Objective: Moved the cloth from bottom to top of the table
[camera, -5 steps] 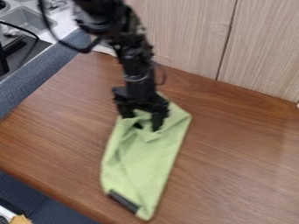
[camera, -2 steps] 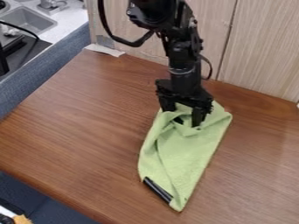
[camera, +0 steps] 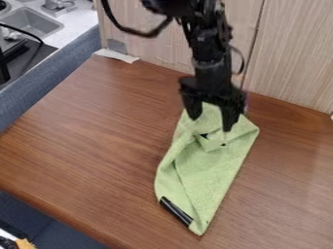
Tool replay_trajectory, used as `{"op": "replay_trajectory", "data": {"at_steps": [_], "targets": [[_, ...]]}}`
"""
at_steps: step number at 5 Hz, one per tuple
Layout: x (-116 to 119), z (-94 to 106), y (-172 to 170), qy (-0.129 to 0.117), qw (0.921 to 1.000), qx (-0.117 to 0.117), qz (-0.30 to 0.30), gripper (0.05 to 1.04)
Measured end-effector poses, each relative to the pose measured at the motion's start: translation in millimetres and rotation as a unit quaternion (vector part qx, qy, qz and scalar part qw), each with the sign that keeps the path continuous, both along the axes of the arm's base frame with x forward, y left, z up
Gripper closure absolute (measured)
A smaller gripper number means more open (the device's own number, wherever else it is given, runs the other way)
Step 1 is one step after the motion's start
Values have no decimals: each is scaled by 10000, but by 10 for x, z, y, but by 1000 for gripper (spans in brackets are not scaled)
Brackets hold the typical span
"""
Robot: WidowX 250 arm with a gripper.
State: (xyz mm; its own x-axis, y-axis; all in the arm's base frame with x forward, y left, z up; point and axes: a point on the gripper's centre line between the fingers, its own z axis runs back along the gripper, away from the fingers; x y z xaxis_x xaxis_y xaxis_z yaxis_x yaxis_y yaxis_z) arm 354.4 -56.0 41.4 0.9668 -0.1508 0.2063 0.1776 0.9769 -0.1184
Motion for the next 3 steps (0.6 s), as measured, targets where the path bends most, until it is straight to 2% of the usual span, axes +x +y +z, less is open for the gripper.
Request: {"op": "replay_trajectory", "data": {"at_steps": [2, 3], "targets": [[-133, 622, 4, -518, 9985, -110, 111, 84], [-143, 640, 4, -535, 9985, -109, 95, 84]]}}
